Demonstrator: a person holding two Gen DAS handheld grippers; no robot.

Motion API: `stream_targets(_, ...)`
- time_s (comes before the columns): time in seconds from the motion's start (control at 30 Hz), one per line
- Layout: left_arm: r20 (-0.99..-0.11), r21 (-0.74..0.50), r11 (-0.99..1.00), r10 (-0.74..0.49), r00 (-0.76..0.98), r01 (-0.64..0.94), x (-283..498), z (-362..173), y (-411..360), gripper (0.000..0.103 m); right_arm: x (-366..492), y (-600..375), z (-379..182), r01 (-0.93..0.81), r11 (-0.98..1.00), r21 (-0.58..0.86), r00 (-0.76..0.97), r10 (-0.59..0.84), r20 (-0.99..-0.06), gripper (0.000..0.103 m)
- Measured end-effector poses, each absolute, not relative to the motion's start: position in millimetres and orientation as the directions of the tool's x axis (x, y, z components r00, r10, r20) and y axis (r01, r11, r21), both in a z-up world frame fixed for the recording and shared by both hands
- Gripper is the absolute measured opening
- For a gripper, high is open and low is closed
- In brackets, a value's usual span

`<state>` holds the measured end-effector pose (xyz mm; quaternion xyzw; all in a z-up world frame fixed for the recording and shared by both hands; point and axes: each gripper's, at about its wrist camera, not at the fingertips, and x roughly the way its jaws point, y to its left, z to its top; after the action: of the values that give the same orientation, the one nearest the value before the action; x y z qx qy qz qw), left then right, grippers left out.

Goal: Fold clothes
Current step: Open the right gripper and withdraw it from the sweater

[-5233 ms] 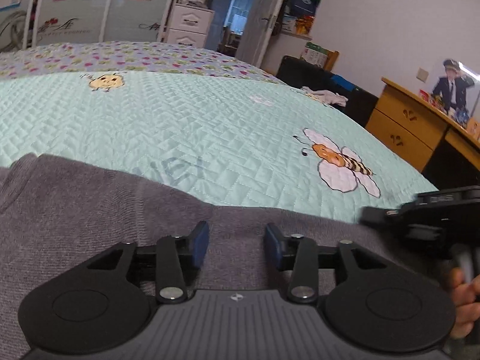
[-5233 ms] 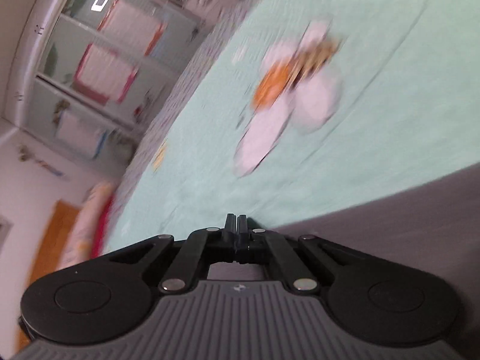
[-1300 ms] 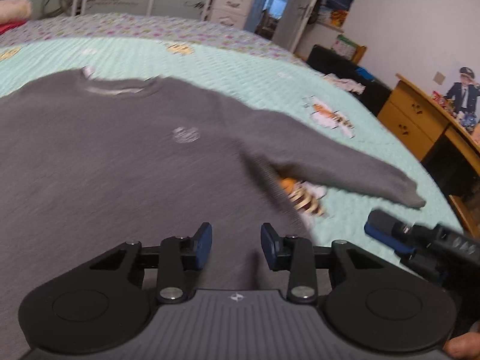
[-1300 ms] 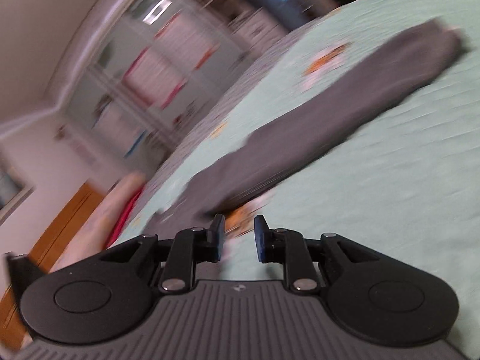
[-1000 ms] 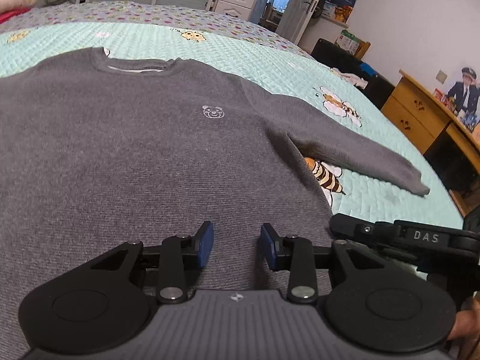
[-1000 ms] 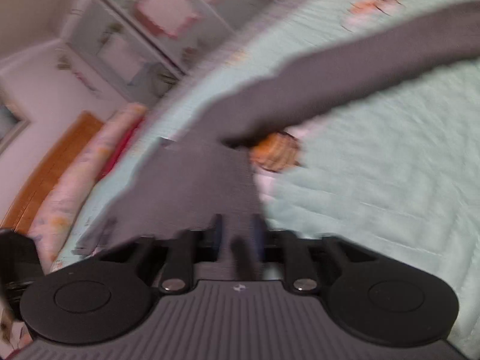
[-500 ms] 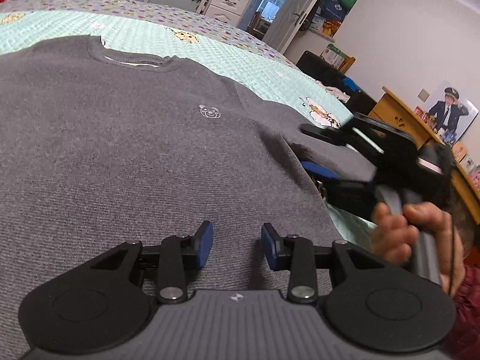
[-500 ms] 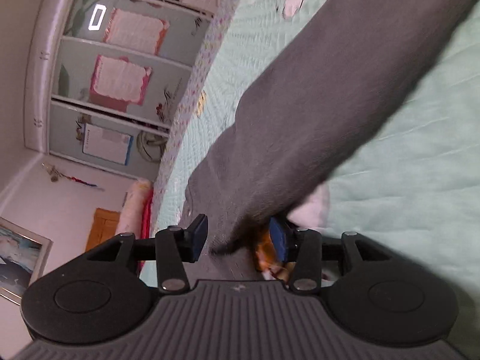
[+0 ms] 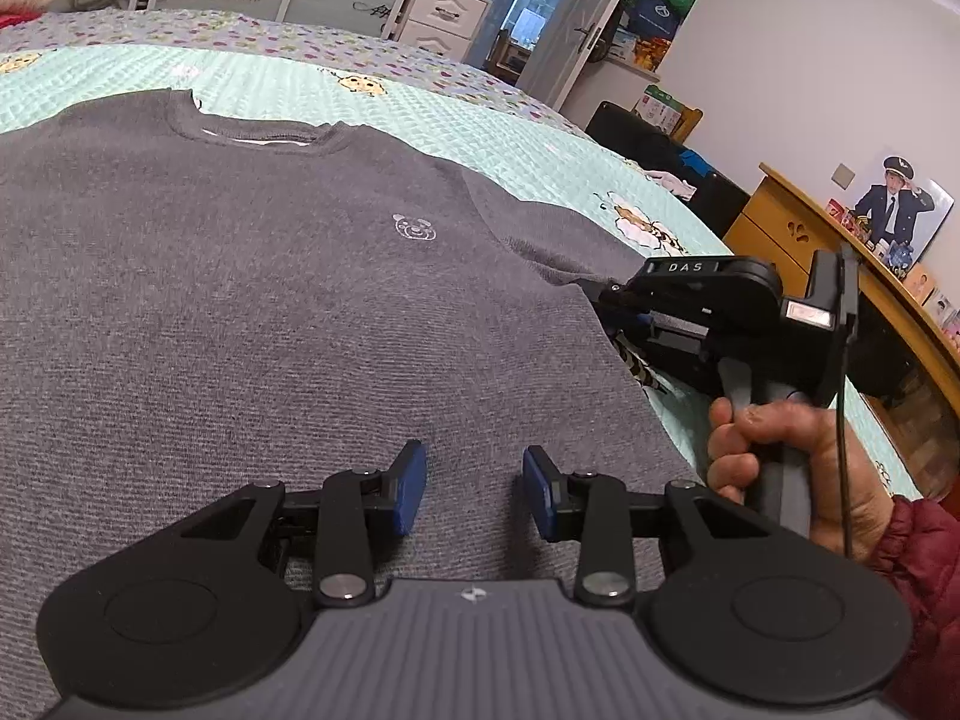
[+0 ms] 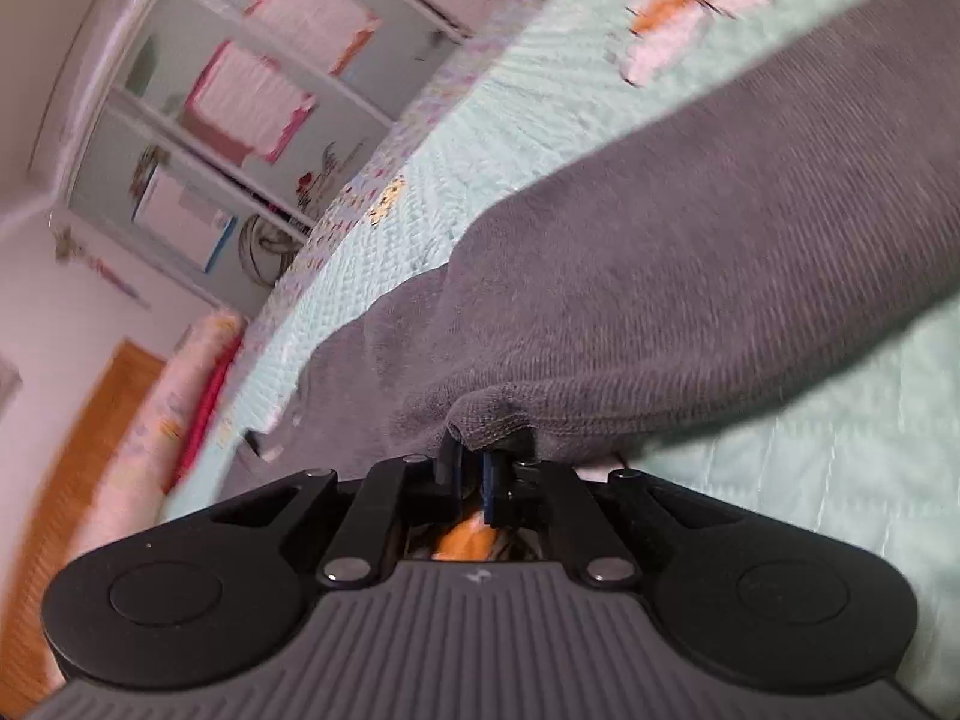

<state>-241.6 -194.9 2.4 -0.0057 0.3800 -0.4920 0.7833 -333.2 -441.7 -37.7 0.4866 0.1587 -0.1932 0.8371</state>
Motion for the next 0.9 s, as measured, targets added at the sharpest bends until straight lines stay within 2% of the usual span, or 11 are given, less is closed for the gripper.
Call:
stream_targets(0.17,-0.585,-0.413,0.527,-0.779,0.228,0.742,-239.5,6.2,-188.0,0.039,-343.1,-439.6,-36.1,0.449,0.465,0.763,0.888,-0.138,-0.439,0.007)
stream_targets(0.23,-0.582,-0.433,0.536,-0.780,0.229,0.725,-238.8,10.6,-179.6,0.039,-355.4,-433.7,-30.4,0.454,0.467,0.759,0.884,-0.127,-0.450,0.014)
stream_targets(0.33,-0.571,-0.409,0.562,-0.772,0.279,0.719,-243.2,24.6,-155.1,0.039,-382.0,-409.6,-13.3,0.522,0.464,0.716,0.848,-0.191,-0.495,0.020)
stream_targets(0.4,-0.548,-0.393,0.584,-0.769,0.330,0.710,-242.6,35.5,-130.5,0.043,-405.1,-386.6,-1.9,0.558,0.475,0.681,0.827,-0.246,-0.506,0.027)
stream_targets(0.47,-0.536,-0.385,0.631,-0.747,0.394,0.673,-236.8,43.1,-102.5,0.050,-425.0,-359.8,10.4,0.585,0.505,0.634,0.807,-0.283,-0.519,0.028)
stream_targets(0.6,-0.523,-0.407,0.741,-0.668,0.529,0.533,-216.3,49.7,-39.4,0.055,-442.3,-308.0,28.5,0.583,0.558,0.590,0.801,-0.275,-0.531,0.032)
stream_targets(0.7,-0.508,-0.433,0.780,-0.625,0.593,0.452,-203.5,48.3,4.2,0.062,-414.6,-263.1,56.3,0.543,0.695,0.470,0.791,-0.237,-0.563,0.032)
stream_targets(0.77,-0.501,-0.456,0.782,-0.620,0.604,0.425,-194.6,46.3,26.8,0.063,-380.2,-228.2,85.5,0.474,0.797,0.375,0.801,-0.214,-0.559,0.034)
stream_targets(0.83,-0.476,-0.508,0.759,-0.641,0.602,0.408,-185.7,43.8,48.7,0.063,-344.6,-194.0,115.0,0.381,0.873,0.303,0.825,-0.173,-0.538,0.046)
stream_targets(0.9,-0.428,-0.588,0.705,-0.688,0.586,0.398,-174.2,40.8,69.8,0.063,-305.5,-161.7,141.5,0.272,0.926,0.263,0.846,-0.100,-0.524,0.048)
